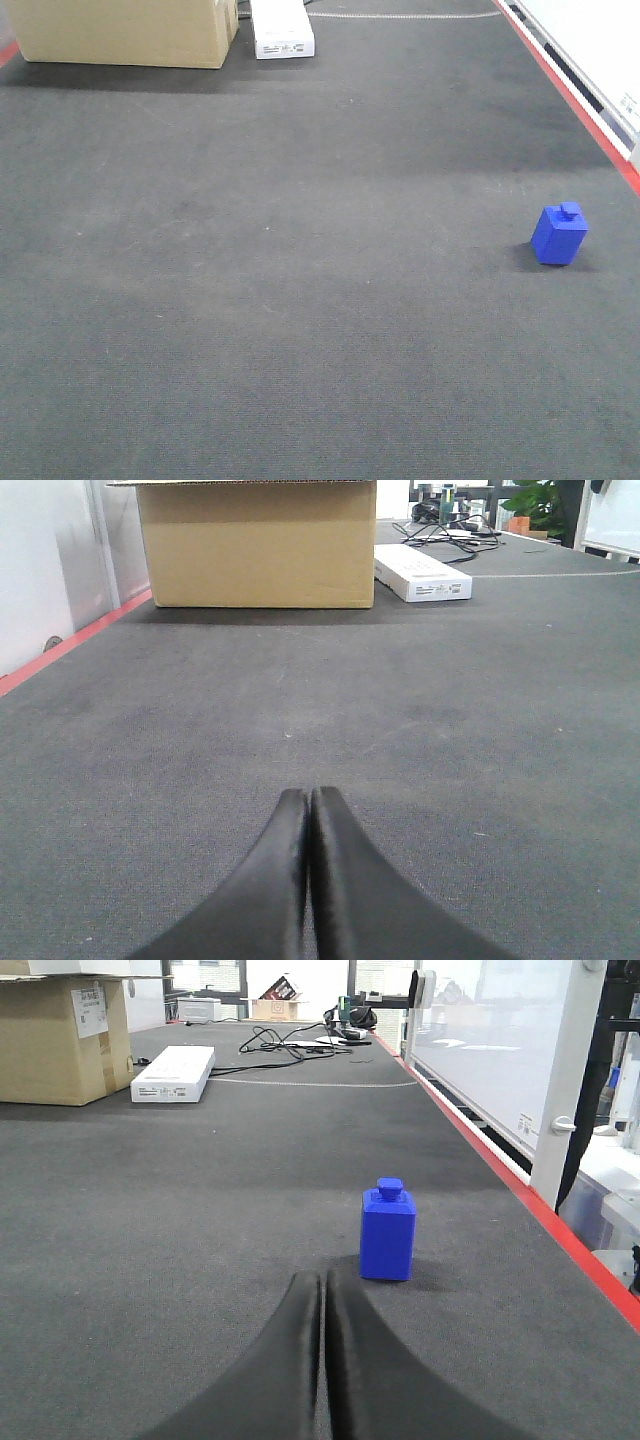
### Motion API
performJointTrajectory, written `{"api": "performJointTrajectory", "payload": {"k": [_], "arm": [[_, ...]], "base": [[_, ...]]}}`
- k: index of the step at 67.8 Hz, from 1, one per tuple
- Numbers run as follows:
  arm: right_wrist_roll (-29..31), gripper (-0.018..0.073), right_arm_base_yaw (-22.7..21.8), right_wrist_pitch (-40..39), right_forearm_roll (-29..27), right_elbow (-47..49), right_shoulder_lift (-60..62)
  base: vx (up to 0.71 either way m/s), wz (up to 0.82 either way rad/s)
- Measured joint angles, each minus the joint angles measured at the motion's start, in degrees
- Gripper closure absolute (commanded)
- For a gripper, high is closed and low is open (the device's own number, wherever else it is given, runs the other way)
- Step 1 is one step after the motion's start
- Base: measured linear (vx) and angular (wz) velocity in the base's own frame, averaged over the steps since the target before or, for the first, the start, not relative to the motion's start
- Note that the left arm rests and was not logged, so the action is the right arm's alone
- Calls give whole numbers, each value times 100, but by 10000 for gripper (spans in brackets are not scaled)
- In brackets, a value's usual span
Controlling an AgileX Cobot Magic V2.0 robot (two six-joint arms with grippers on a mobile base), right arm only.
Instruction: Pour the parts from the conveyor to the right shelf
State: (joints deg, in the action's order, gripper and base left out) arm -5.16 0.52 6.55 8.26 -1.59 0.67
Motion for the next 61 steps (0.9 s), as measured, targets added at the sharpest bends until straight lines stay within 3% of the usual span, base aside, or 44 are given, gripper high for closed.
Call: {"api": "performJointTrajectory", "payload": {"k": [61], "arm": [[0, 570, 0, 0, 0, 0, 0]], "base": [[0, 0]]}}
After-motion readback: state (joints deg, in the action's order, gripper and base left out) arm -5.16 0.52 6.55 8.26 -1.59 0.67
